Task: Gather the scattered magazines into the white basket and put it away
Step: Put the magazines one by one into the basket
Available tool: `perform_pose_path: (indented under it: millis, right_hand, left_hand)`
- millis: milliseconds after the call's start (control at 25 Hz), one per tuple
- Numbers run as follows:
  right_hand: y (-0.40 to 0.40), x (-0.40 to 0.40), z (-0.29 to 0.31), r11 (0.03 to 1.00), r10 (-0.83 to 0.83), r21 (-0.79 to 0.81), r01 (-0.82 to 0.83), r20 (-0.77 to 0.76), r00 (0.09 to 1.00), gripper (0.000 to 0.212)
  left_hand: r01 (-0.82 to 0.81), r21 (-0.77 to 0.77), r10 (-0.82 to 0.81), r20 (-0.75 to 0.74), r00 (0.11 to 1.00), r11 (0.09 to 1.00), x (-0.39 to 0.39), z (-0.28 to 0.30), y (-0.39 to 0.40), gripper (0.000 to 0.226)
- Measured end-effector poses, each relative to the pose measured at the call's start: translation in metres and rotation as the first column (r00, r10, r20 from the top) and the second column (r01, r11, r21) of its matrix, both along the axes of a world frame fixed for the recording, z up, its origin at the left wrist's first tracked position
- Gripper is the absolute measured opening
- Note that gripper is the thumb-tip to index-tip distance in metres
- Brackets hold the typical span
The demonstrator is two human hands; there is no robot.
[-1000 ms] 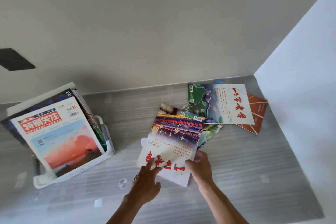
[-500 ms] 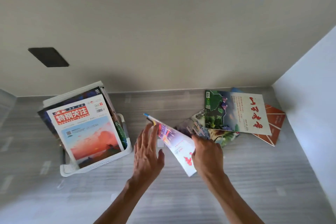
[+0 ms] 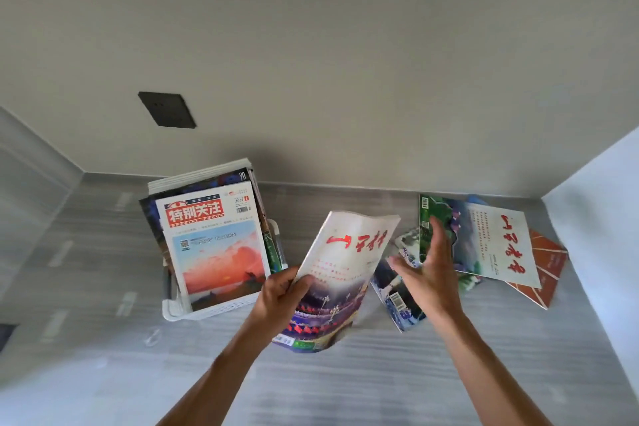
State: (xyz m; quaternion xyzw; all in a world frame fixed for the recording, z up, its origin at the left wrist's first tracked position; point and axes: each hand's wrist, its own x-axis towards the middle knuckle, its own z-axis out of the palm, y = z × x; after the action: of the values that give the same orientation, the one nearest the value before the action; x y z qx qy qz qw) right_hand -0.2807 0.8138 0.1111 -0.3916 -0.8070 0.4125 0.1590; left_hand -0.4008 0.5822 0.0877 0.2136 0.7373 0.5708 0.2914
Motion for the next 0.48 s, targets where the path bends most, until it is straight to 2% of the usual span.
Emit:
perform_pose_path:
  millis: [40, 80, 120, 160, 200, 280, 320, 400, 480]
  right_hand:
    - [-0.005, 0.001, -0.01, 0.916, 0.019, -0.402, -0.022, -0.012, 1.0, 0.086]
    - [-0.015, 0.002, -0.022, 0.743, 0.096, -0.664, -0.087, -0.023, 0.995, 0.076]
    - [-0.025, 0.004, -0.034, 0.627, 0.187, -0.766, -0.14, -0.026, 0.982, 0.062]
    - [-0.036, 0.005, -0.047, 0.6, 0.255, -0.782, -0.17, -0.014, 0.967, 0.048]
    - [-0.047, 0.005, -0.056, 0.627, 0.273, -0.759, -0.176, 0.003, 0.962, 0.035]
    - [-0.06, 0.0, -0.062, 0.709, 0.164, -0.696, -0.114, 0.005, 0.986, 0.022]
    - [-0.063, -0.004, -0.063, 0.733, 0.115, -0.674, -0.093, -0.013, 0.993, 0.019]
    - [-0.075, -0.017, -0.055, 0.751, 0.127, -0.65, -0.116, -0.03, 0.991, 0.017]
    - [-0.093, -0.025, -0.052, 0.777, 0.131, -0.622, -0.095, 0.012, 0.991, 0.016]
  left_hand:
    - [-0.004, 0.074, -0.002, 0.092, 0.996, 0.997, -0.004, -0.003, -0.015, 0.029]
    - [0.014, 0.154, -0.043, 0.184, 0.982, 0.988, -0.008, -0.004, -0.029, 0.024]
    - [0.042, 0.215, -0.096, 0.244, 0.965, 0.976, -0.011, -0.007, -0.041, 0.022]
    - [0.067, 0.248, -0.135, 0.269, 0.954, 0.966, -0.014, -0.01, -0.052, 0.023]
    - [0.075, 0.254, -0.144, 0.265, 0.953, 0.964, -0.016, -0.012, -0.062, 0.024]
    - [-0.029, 0.204, -0.019, 0.23, 0.973, 0.978, -0.023, -0.018, -0.079, 0.025]
    - [-0.109, 0.143, 0.086, 0.162, 0.983, 0.984, -0.027, -0.02, -0.087, 0.033]
    - [-0.21, -0.038, 0.208, -0.037, 0.977, 0.977, -0.037, -0.021, -0.103, 0.041]
    - [-0.207, -0.203, 0.172, -0.177, 0.969, 0.957, -0.043, -0.024, -0.115, 0.032]
